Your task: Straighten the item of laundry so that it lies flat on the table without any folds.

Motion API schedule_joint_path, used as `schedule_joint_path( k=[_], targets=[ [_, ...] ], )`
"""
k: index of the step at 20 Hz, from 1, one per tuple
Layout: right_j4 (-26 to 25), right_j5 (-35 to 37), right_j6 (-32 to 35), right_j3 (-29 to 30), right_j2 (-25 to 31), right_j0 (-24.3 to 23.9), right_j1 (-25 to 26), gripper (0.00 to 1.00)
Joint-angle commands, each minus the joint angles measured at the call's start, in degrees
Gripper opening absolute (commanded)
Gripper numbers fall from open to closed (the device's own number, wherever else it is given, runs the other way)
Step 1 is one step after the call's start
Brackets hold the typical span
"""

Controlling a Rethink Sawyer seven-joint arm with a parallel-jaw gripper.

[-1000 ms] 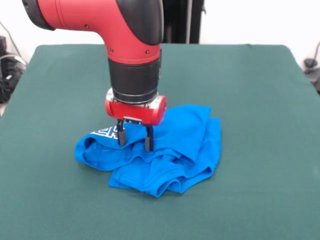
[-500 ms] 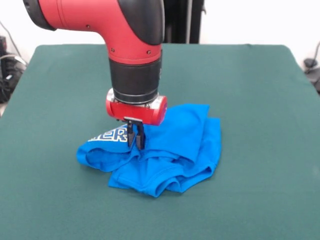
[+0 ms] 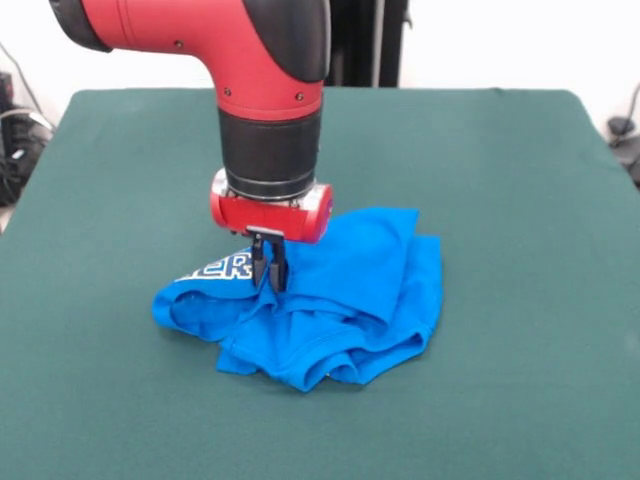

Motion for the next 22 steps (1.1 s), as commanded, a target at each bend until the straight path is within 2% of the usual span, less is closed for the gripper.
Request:
schedule_joint_path(
  k=[1,5,8,22],
  targets=[
    [0.1,2.0,-2.0,8.9,5.8,0.9,-5.3,0.00],
    [2.2,6.2,-2.6,13.5,6.3,0.2,-12.4,0.00],
    [2.9,8.2,-2.9,15.3,6.2,0.1,-15.5,0.00],
    [3.5,10.3,-3.5,16.4,6.8,-0.2,-18.4,0.00]
  ],
)
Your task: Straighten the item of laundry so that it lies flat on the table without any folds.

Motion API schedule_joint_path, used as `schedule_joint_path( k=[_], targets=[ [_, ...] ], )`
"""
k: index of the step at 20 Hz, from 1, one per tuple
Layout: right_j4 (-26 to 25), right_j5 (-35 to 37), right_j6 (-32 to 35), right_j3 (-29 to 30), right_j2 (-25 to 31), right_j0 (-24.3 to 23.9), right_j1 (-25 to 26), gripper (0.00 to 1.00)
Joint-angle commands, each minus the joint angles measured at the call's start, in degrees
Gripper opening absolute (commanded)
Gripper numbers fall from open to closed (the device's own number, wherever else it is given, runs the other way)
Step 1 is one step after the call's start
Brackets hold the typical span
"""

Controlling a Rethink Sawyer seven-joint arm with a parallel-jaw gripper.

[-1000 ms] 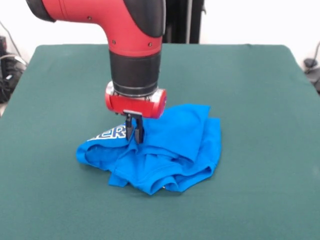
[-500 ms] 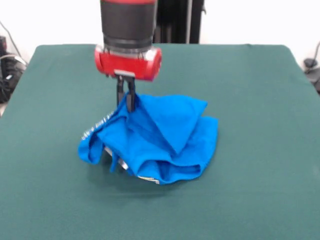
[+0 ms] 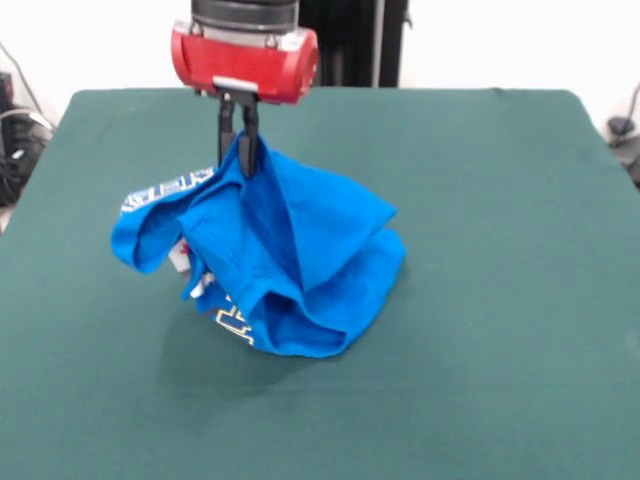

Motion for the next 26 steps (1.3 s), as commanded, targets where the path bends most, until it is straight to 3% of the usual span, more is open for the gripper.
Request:
schedule_joint_path(
  k=[1,26],
  targets=[
    [2.3,7.1,-3.4,6.5,6.6,0.9,-0.8,0.00],
    [2.8,13.8,-4.6,3.1,6.6,1.6,-4.9,0.00]
  ],
)
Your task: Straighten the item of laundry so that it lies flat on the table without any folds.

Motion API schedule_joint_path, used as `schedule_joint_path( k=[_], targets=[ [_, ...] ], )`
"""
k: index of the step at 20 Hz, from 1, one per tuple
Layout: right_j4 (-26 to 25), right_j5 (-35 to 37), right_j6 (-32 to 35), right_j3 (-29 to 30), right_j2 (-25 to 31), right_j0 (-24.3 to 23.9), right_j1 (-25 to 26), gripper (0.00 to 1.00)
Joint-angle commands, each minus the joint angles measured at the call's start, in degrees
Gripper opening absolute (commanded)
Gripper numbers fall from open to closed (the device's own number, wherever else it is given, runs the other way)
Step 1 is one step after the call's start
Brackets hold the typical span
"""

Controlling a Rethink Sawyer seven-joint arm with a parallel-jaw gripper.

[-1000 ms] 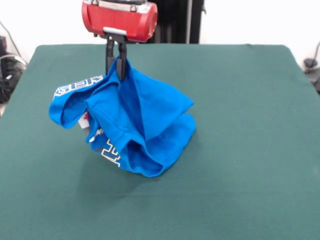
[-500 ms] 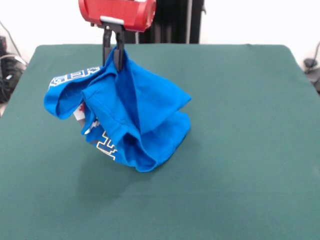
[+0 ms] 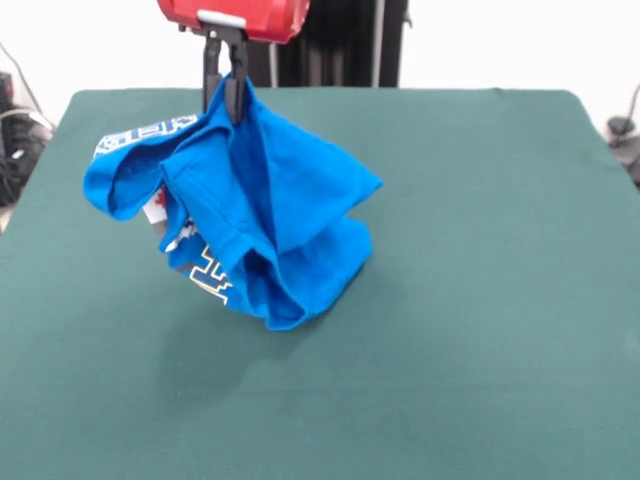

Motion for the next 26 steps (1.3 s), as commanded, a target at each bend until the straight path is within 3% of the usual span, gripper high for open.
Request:
schedule_joint_path(
  k=[1,9,20,24,25,26],
  targets=[
    [2.5,7.8,-4.6,2.7,6.5,1.6,0.1,0.00],
    [3.6,9.8,-5.1,2.1,7.5,1.1,-1.3,0.00],
    [4.6,18.8,-8.6,-5.7,9.4,1.0,-1.2,0.00],
    [3.7,16.8,-9.2,-5.1,9.8,0.6,-1.6,0.00],
    [3.6,16.1,-9.5,-4.8,10.1,0.4,-1.7,1.00],
    [2.7,15.9,-8.7,-5.3,9.5,0.9,-1.7,1.00]
  ],
)
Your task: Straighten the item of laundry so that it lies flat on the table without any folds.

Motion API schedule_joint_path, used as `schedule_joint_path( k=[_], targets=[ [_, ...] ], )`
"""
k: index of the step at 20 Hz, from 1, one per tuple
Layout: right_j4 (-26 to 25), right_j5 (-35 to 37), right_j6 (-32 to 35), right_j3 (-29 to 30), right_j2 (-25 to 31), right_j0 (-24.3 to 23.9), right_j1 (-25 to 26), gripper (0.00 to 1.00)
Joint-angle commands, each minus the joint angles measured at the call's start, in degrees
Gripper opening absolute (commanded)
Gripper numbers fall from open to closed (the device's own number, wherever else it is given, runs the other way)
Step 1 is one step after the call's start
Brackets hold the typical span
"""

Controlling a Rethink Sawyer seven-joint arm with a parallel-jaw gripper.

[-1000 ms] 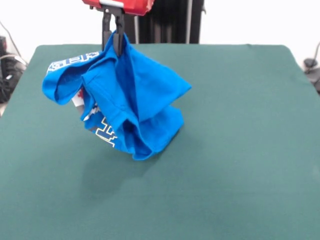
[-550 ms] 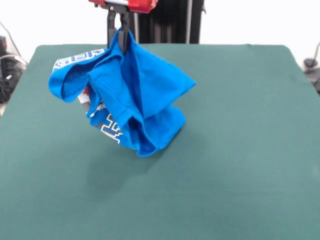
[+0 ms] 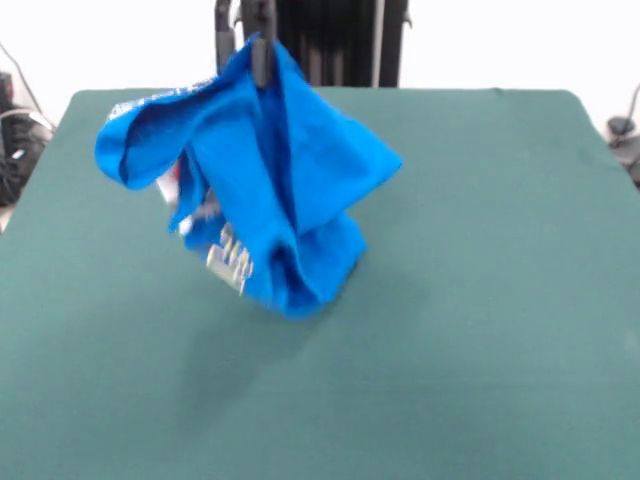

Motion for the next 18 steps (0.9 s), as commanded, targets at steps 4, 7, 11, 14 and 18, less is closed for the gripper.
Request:
schedule_joint_path(
  k=[4,7,11,14,18],
  targets=[
    [0.8,3.5,-6.0,0.3,5.7,1.7,-1.0,1.00],
    [1.3,2.1,-5.6,1.4,6.0,1.4,-0.5,1.00],
    [1.6,0.7,-5.4,2.5,6.3,1.1,-0.1,1.00],
    [1.7,-0.9,-5.6,3.2,6.8,0.6,0.9,1.00],
    [-0.7,-2.2,-5.0,3.1,5.4,1.0,3.1,1.00]
  ],
)
